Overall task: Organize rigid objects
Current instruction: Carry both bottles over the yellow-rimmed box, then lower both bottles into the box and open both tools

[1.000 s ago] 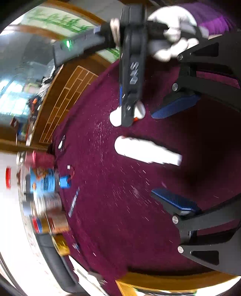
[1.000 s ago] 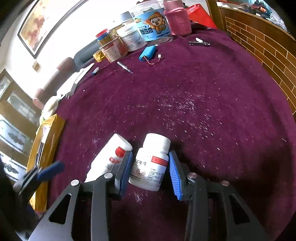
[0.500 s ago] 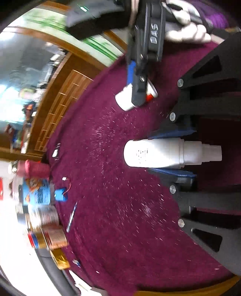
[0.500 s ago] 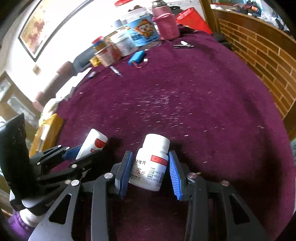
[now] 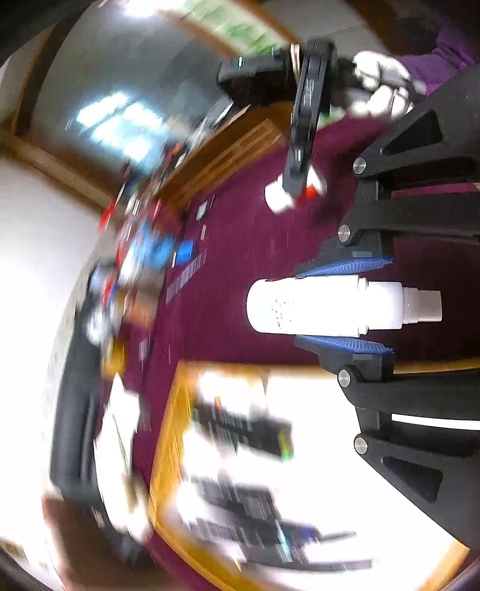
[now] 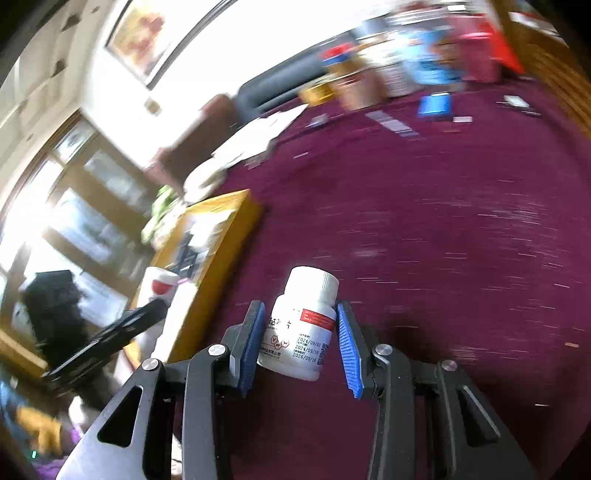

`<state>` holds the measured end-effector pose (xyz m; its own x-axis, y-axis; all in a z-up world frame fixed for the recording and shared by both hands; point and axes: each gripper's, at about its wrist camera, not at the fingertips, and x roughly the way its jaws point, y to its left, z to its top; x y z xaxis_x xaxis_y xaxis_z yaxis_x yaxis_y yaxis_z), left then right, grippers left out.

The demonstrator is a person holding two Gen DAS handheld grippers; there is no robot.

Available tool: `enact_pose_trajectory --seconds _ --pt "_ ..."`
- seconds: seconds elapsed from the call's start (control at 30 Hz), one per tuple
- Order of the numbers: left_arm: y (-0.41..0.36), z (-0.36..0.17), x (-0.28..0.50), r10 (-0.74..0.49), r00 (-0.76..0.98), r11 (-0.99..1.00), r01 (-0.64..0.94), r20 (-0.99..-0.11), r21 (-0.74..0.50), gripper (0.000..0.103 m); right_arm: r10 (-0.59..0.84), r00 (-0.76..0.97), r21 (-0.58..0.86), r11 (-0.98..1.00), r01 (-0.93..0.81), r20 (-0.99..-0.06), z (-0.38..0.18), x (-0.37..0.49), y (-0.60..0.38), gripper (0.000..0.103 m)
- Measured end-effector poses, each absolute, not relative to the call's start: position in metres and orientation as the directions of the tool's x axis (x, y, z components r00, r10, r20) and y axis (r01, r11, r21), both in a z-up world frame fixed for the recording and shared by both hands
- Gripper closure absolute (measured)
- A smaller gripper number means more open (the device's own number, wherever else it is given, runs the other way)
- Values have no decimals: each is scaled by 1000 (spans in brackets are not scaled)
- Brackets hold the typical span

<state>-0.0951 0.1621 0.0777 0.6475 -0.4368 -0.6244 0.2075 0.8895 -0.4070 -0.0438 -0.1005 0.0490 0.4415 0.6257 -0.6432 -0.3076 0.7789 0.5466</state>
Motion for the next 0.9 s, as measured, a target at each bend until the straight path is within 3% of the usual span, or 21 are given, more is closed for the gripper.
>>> enact_pose_trajectory --seconds 0.17,0.4,0.6,0.7,0.9 --pt "231 52 -109 -300 676 917 10 -673 -398 76 685 321 545 721 -428 -654 52 -42 -3 68" --pt "259 15 -95 -311 625 879 -97 -716 -466 74 641 239 446 710 -546 -729 40 -53 106 68" --pt "275 18 -110 -352 647 833 -114 -677 -542 67 528 306 310 780 -544 -792 28 -42 142 67" --pt "290 29 -119 -362 673 813 -111 -645 -572 50 519 312 314 794 -520 -796 24 -34 146 66" --pt "300 66 -140 -220 769 875 -116 -601 -469 35 509 363 300 815 -496 -781 27 -36 142 66"
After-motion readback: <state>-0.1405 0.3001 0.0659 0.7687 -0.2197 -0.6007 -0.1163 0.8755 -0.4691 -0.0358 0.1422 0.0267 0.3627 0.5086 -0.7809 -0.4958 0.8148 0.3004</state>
